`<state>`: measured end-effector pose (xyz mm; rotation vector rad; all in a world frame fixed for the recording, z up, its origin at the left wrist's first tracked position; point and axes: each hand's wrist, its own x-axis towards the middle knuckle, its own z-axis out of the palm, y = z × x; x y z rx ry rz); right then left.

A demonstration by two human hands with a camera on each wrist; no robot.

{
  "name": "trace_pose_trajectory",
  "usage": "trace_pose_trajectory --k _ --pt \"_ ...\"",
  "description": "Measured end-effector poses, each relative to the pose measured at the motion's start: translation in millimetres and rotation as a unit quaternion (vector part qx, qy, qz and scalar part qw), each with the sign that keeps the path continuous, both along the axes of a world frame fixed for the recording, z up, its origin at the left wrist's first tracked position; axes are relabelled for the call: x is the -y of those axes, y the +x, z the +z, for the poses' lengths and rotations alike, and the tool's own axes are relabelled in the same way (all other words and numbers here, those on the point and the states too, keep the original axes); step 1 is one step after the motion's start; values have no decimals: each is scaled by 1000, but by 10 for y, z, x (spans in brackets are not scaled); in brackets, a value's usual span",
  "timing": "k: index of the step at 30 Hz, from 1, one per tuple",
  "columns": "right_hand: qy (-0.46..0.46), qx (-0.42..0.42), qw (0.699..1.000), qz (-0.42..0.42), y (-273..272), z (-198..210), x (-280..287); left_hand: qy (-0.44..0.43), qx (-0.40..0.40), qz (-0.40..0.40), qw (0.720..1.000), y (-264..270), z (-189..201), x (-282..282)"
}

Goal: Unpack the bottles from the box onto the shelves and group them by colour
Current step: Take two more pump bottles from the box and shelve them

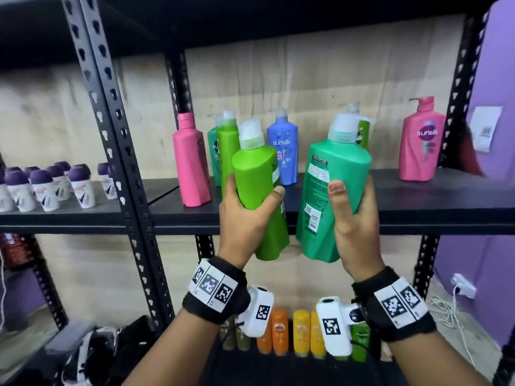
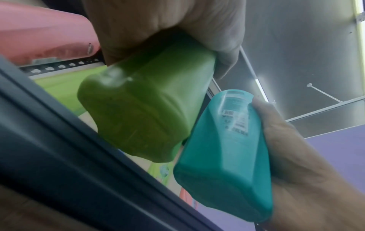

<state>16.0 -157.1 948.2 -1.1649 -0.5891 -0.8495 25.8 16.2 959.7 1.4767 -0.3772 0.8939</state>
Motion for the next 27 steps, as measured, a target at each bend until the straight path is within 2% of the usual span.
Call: trace_pose_trajectory --k 8,15,27 --pt "3 5 1000 -30 178 380 40 -4 52 19 998 135 351 72" --pt "-17 -1 998 -55 360 491 12 -1 23 32 999 379 299 130" --pt "-73 -51 992 -87 760 411 -56 44 -45 66 996 892 370 142"
